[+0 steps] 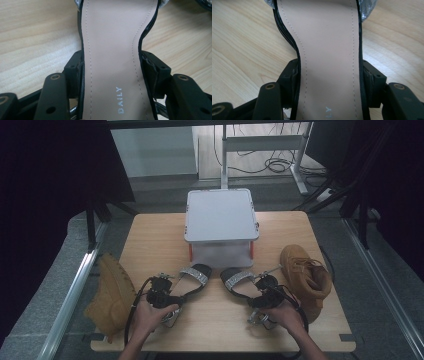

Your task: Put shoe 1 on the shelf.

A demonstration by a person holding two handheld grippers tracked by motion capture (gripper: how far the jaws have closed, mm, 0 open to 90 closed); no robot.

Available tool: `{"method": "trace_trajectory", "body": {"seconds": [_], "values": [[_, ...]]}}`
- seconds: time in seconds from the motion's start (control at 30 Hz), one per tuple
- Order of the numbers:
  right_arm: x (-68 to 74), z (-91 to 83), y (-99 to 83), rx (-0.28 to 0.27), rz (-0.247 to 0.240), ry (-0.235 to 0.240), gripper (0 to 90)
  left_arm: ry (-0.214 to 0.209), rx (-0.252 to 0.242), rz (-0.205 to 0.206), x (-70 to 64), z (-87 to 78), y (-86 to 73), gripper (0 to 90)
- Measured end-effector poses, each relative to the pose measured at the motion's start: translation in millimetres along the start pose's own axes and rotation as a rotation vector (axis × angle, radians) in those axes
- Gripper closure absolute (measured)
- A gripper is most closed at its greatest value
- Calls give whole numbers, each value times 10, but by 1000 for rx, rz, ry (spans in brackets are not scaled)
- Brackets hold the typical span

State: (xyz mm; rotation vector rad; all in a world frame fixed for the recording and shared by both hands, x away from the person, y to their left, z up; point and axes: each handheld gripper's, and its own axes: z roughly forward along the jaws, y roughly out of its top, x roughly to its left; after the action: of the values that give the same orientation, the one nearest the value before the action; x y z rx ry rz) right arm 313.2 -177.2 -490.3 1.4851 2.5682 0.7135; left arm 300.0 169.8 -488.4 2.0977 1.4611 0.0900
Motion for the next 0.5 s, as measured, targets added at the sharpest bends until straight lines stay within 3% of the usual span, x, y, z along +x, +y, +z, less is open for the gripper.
{"method": "trace_trajectory", "body": {"seconds": [0.27,0.5], "values": [[-86,-55,102,-46,90,18,416,-36,-36,-53,13,13,117,422],[-95,-34,243,-64,132,-6,416,-20,-60,-85,-9,65,251,423]]}}
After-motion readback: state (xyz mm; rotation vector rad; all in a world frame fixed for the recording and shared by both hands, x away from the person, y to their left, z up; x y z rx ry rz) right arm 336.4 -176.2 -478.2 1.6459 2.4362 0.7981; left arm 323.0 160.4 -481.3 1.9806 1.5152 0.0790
